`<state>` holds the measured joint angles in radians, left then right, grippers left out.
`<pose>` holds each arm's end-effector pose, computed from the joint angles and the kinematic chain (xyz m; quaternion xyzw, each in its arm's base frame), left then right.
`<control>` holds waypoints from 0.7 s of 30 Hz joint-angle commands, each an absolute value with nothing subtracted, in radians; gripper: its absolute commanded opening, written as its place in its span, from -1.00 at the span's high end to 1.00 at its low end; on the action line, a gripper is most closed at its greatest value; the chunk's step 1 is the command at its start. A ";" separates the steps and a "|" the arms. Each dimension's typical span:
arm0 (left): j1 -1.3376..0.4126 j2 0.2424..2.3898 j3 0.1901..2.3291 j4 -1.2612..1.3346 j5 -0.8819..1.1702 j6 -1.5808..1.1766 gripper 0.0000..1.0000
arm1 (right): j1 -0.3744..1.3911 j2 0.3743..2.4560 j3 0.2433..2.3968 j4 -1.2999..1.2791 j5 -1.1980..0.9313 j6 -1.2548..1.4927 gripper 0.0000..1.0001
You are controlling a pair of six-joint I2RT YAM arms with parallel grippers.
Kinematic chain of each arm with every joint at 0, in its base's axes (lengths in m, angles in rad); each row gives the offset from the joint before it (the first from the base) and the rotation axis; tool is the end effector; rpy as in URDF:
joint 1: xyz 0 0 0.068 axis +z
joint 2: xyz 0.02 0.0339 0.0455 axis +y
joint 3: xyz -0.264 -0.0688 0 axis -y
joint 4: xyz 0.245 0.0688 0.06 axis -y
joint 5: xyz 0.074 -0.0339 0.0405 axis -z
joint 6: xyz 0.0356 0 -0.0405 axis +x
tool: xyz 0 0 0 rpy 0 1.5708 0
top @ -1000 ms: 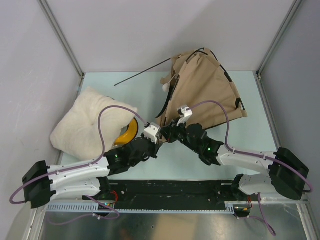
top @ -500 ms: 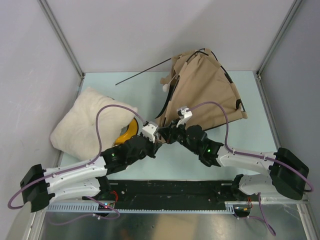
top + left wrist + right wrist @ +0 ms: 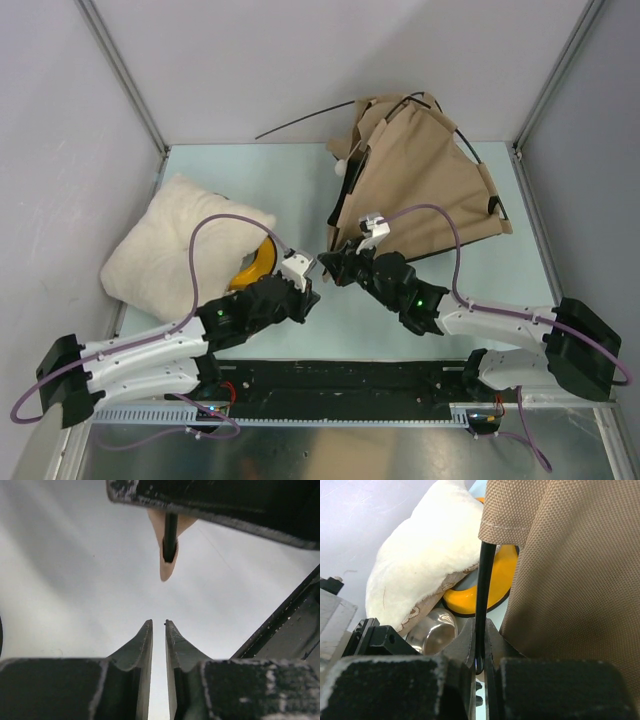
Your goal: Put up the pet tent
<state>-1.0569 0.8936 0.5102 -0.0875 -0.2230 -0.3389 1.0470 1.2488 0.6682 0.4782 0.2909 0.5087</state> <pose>0.1057 -0.1713 0.2339 0.2432 0.8137 -0.2611 0.4589 0.1498 0.2389 0.2687 -0.1017 0.7339 0.3885 0.5478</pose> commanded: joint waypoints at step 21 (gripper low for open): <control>-0.970 0.665 0.566 -0.246 -0.475 -0.337 -0.21 | 1.065 1.099 0.464 0.490 0.214 0.408 1.00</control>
<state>-1.0138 0.7265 0.5034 -0.2138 -0.3489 -0.3393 1.0653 1.1393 0.5446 0.4366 0.2565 0.4492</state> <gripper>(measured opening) 0.563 0.050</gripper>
